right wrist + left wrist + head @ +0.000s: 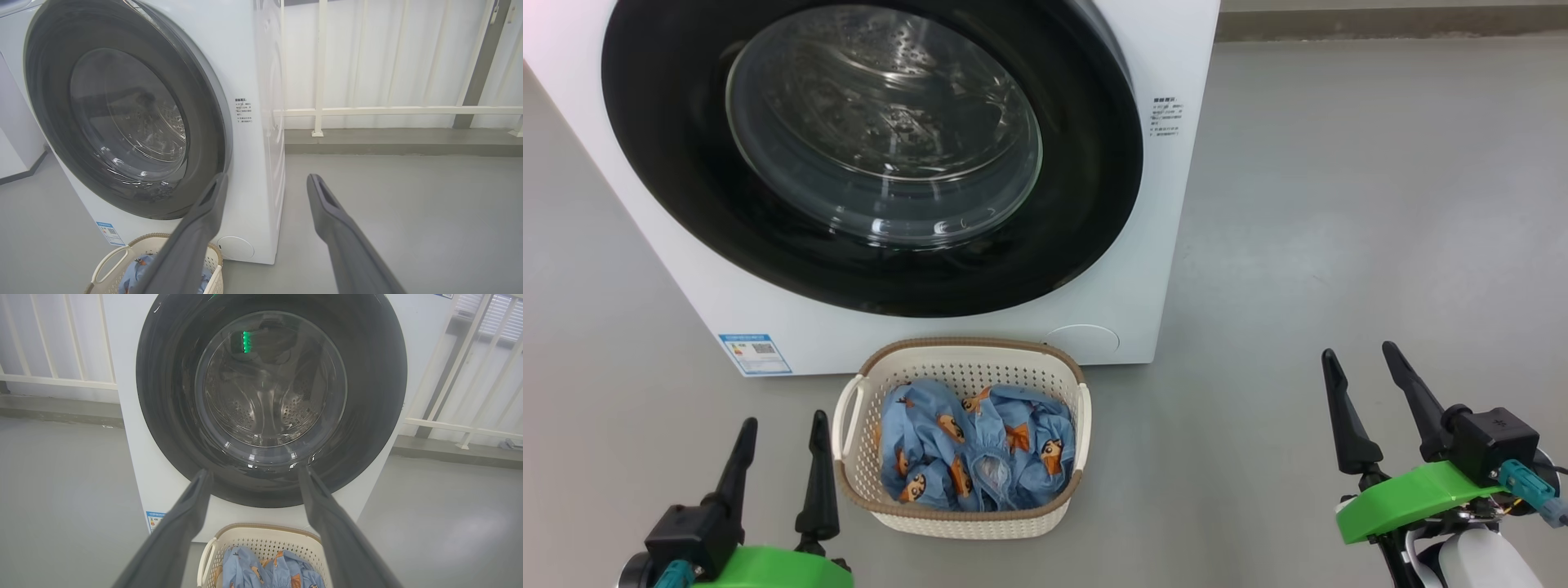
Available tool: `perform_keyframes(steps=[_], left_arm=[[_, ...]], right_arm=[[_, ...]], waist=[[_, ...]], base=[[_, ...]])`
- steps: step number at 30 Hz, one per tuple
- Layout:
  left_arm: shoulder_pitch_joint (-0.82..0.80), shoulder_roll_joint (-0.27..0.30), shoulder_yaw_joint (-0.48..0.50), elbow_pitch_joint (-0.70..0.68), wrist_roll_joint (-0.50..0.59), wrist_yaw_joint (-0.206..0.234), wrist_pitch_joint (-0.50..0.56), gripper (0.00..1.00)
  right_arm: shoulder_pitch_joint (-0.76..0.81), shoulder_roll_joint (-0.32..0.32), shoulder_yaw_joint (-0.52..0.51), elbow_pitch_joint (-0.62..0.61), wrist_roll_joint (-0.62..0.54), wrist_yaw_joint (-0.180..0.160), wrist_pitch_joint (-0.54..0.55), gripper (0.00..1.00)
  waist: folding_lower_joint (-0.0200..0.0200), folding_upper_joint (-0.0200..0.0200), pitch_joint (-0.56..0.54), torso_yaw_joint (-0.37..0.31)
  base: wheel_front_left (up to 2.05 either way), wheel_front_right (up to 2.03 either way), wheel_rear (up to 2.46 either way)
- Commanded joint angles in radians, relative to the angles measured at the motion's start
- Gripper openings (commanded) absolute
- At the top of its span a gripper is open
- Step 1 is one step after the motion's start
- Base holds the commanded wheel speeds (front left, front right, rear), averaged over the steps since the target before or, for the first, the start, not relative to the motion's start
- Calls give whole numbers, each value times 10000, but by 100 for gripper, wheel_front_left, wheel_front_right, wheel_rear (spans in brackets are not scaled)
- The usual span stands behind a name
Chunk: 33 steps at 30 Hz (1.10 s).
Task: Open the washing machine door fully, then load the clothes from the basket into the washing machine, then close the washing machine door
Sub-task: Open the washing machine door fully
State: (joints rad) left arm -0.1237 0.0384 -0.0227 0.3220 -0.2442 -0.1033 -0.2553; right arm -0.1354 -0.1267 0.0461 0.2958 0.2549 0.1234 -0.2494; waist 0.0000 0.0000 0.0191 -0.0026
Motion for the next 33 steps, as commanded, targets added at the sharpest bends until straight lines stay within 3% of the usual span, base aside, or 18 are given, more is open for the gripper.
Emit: perform_keyframes(steps=[1,24,25,27,28,29,30,33], left_arm=[[-263,118,310,-363,-13,89,-65,100],[-557,118,320,-601,191,30,-65,100],[-578,118,322,-616,201,17,-65,100],[-636,118,324,-657,216,-10,-65,100],[-663,118,325,-682,221,-24,-65,100],[-691,118,328,-710,228,-38,-65,100],[-720,118,336,-740,233,-52,-65,100],[-809,118,350,-822,239,-89,-65,100]], right_arm=[[-398,-52,138,-267,56,73,-124,100],[-1013,-298,-205,-321,204,73,-124,100],[-1074,-325,-238,-345,219,73,-124,95],[-1214,-385,-325,-402,261,73,-124,65],[-1287,-413,-372,-424,293,73,-124,42],[-1365,-436,-430,-442,347,73,-124,27],[-1452,-455,-491,-458,418,73,-124,0],[-1724,-493,-617,-453,797,73,-124,0]], waist=[[0,0,48,17],[0,0,862,124],[0,0,924,138],[0,0,1054,176],[0,0,1116,196],[0,0,1182,215],[0,0,1250,233],[0,0,1443,291]], base=[[0,0,0],[0,0,0],[0,0,0],[0,0,0],[0,0,0],[0,0,0],[0,0,0],[0,0,0]])
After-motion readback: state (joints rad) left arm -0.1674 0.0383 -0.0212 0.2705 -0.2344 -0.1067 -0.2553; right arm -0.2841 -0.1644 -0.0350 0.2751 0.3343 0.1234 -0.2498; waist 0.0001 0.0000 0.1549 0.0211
